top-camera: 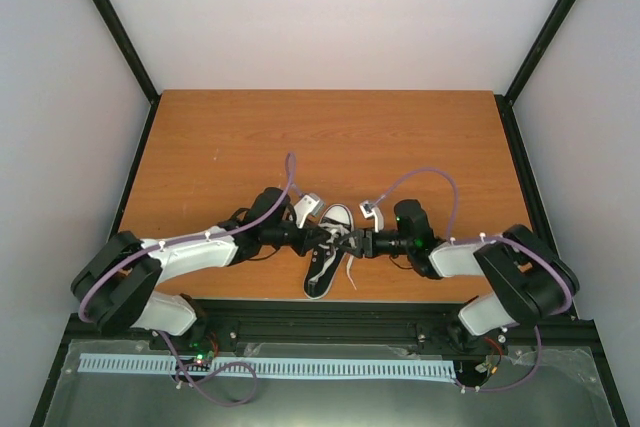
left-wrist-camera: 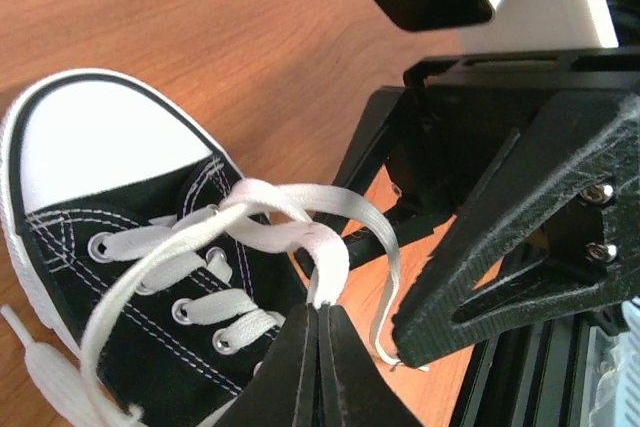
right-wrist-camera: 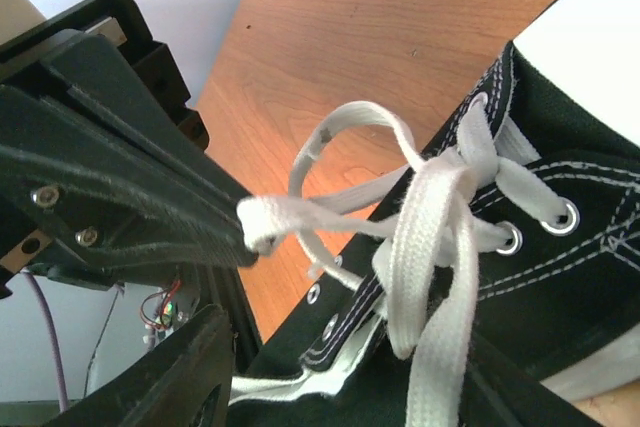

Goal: Tie the shoes

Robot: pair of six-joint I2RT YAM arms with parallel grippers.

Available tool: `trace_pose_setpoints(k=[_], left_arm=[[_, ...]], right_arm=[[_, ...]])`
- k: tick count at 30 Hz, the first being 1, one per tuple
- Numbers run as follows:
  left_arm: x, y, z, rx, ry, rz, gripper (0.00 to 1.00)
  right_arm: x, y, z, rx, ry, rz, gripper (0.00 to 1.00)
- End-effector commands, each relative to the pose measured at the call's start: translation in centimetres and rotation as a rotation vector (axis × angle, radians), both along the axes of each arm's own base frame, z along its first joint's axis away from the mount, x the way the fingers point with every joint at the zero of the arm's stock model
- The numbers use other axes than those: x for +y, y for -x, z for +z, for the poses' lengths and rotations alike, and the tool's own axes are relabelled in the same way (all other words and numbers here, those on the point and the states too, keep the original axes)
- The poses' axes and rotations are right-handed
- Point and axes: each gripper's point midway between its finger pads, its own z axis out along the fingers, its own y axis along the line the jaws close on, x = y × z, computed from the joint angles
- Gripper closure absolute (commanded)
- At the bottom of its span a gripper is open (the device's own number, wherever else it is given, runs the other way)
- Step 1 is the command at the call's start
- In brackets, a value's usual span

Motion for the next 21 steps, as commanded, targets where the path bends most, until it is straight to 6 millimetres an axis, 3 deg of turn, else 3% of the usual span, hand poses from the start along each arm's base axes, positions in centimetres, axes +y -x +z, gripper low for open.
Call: trace_pose_setpoints(k=[1,7,10,15,17,21], left_arm=[[-0.2,-0.2,1.9,-0.009,0.053,0.047,0.99],[-0.3,-0.4,3.4,-0.002,0.081,0.065,0.99],[-0.6,-0.8,4.6,-0.004,0.105,0.075,0.99],[-1.9,-1.8,8.7,-0.019,0.208,0.091,0.99],[-2.5,-2.1,10.3,-0.014,0.261,0.088,0.99],[-3.9,-2.7,12.5,0.011,0.332,0.074,0.99]], right_arm=[[-1.3,0.6,-0.2,-0.024,0.042,-0.022,0.47],[-2.3,1.2,-1.3,-0.039,0.104,-0.034,0.5],[-2.4,1.2,-1.9,-0.034,0.115,-0.033,0.61],[-2.4,0.9,-2.6,-0.022,0.136,-0.043,0.91],[-2.4,0.9,-2.6,-0.024,0.139,-0.046,0.96],[-2.5,0.8,-2.7,-0.025,0.149,-0.054,0.97]])
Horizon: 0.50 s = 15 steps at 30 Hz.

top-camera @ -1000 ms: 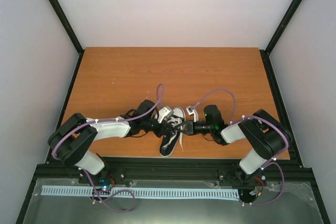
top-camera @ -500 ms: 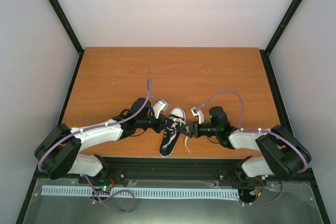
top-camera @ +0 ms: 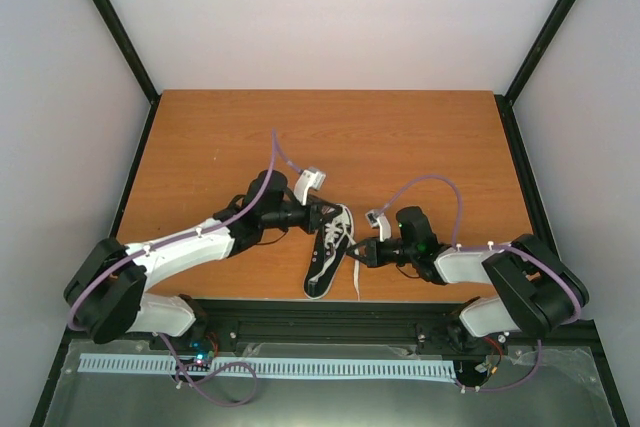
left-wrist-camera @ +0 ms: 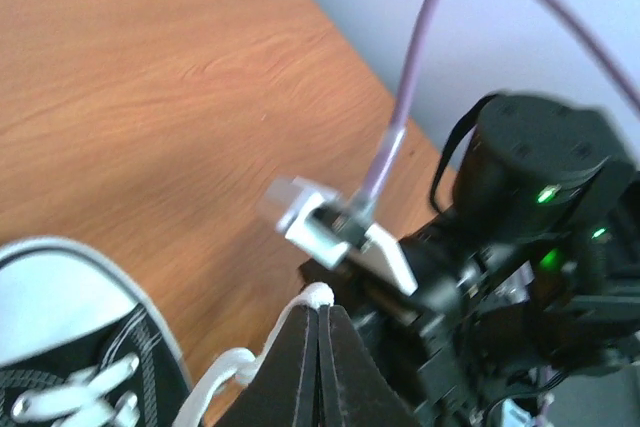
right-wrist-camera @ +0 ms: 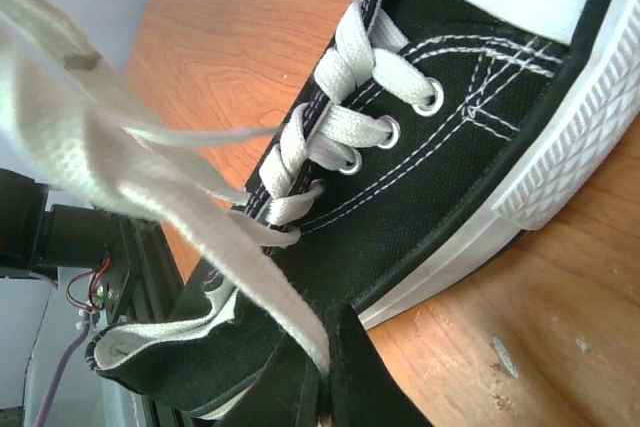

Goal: Tie the shoes

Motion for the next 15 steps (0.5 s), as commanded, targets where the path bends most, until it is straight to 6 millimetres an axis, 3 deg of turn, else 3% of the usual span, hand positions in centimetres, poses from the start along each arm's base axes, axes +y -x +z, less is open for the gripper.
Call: trace_pose_setpoints(k=[1,9,12,15], left_arm=[[-2.5,-0.7,5.3,-0.002,0.157,-0.031,0.99],[-4.0,-0.8,6.5,0.092,0.223,-0.066,0.99],[-3.3,-1.2,6.4,0.074,0.168,-0.027,0.99],[-1.2,-1.8,5.7,0.034,0.049,0.062,0.99]], right_arm=[[-0.1,-0.4,-0.2,-0.021,0.019,-0.012,0.97],[-0.3,-0.7,-0.5,-0.021,0.031,-0.031,0.97],[-0.4,-0.8,-0.6,-0.02,0.039,-0.041,0.97],[-0.9,-1.0,-0.9,-0.012,0.066,-0.071,0.97]])
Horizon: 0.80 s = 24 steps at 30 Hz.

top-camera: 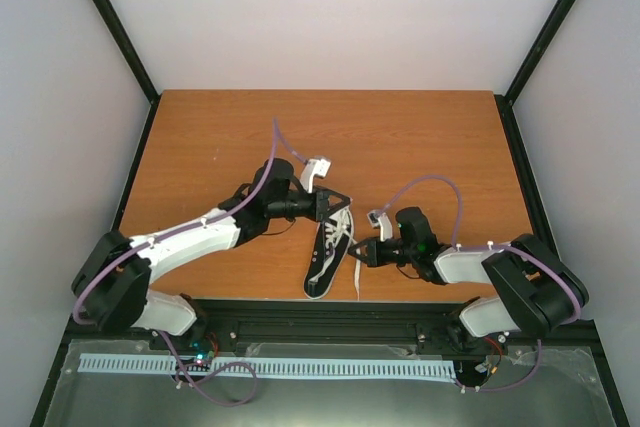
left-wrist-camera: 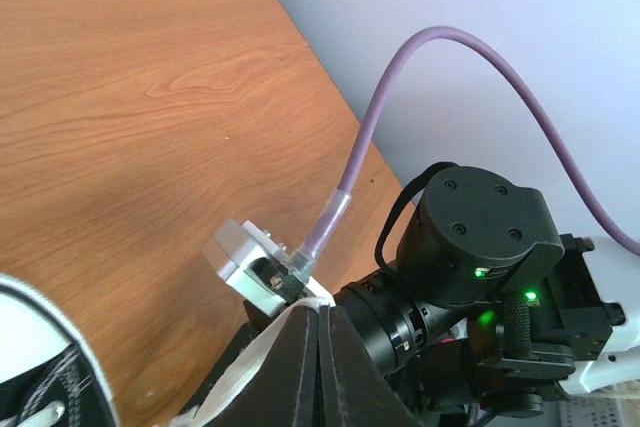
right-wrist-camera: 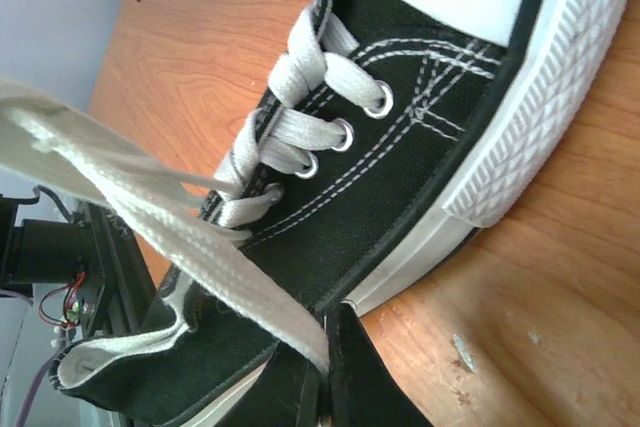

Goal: Tie the shoes

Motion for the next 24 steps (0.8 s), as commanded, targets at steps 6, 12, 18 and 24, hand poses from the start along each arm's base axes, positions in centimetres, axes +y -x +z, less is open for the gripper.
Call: trace_pose_setpoints(k=[6,12,18,24], left_arm=[[9.6,-2.3,-2.0,-0.083,-0.422,0.312,0.99],[16.1,-2.1,-5.9,-0.052,-0.716,0.438,0.99],[18.9,-2.2,-7.5,-0.018,-0.847,0.534,0.99],[21.2,-2.0,-9.0,0.058,-0.878,0.69,0.99]], right_arm=[[-3.2,-0.5,-2.1,0.058,0.174,-0.172,0.97],[-7.0,0.3,-4.2,0.161,0.349,-0.326,0.97],[-9.1,0.6,-4.1,0.175,0.417,-0.416,0.97],[-10.8,0.7,-3.9,0.183,0.461,-0.503,0.97]])
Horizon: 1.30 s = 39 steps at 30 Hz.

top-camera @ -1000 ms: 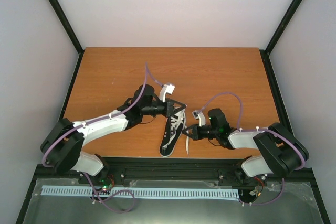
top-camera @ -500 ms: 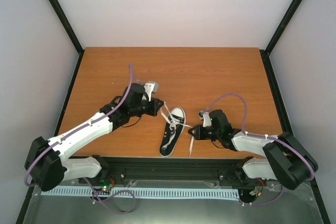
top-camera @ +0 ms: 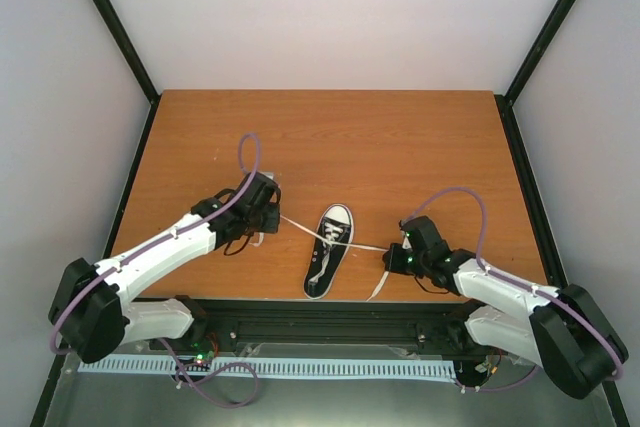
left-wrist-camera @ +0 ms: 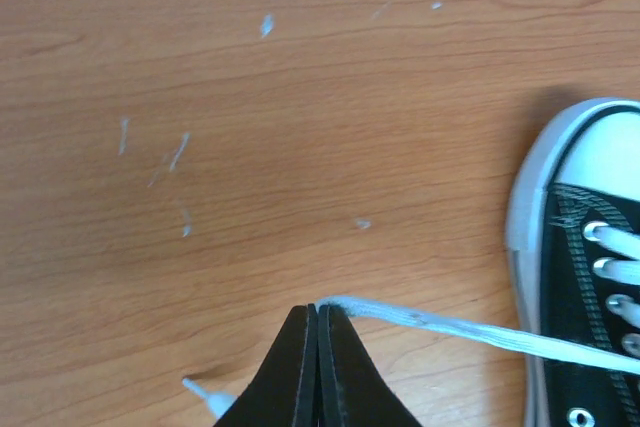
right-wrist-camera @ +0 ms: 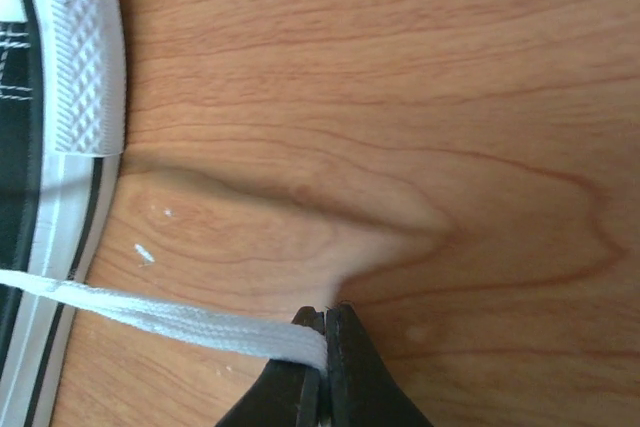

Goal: Tie the shoes

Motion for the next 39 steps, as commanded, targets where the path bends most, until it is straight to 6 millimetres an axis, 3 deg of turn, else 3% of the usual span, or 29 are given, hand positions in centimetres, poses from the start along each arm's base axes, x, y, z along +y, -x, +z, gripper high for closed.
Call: trace_pose_setpoints(k=[1,6,12,17,20,22,23,26,28,31,35,39], left_arm=[[3.0,0.3,-1.2,0.001,-0.045,0.174,0.99],[3.0,1.4,-3.3,0.067,-0.004,0.198,0.99],[2.3,2.8,-6.5,0.171,0.037,0.201,0.99],[2.6,3.4,-7.9,0.203,0.026,0.208,0.99],[1.3,3.7,-8.4,0.237,0.062,0.147,0.99],[-0.2,3.6,-8.1,0.242,0.116,0.083,0.93],[-0.8,3.5,-7.8,0.24,0.139,0.062,0.83],[-1.6,2.6,-5.7,0.185,0.167,0.028,0.4],[-2.4,1.5,-3.9,0.141,0.182,-0.004,0.27],[-5.2,0.2,-2.5,0.148,0.232,-0.089,0.22],[-10.6,-0.9,-2.5,0.216,0.41,-0.207,0.27],[-13.0,-2.3,-4.2,0.262,0.446,-0.233,0.28]], right_arm=[[-2.7,0.5,-0.7,0.035,0.096,-0.114,0.97],[-5.0,0.9,-1.4,0.057,0.144,-0.223,0.97],[-5.9,0.9,-1.7,0.088,0.096,-0.312,0.97],[-6.5,0.5,-1.2,0.074,0.05,-0.349,0.97],[-6.3,0.0,-0.5,0.044,0.027,-0.327,0.97],[-6.1,-0.3,0.0,0.027,0.025,-0.313,0.97],[-6.1,-0.3,0.1,0.021,0.029,-0.309,0.97],[-6.5,-0.5,0.6,0.002,0.051,-0.312,0.97],[-6.6,-0.5,0.7,-0.005,0.052,-0.315,0.97],[-6.3,-0.6,0.9,-0.017,0.025,-0.314,0.97],[-5.7,-0.9,1.0,-0.019,-0.004,-0.303,0.97],[-5.0,-1.3,1.4,-0.027,-0.036,-0.28,0.97]])
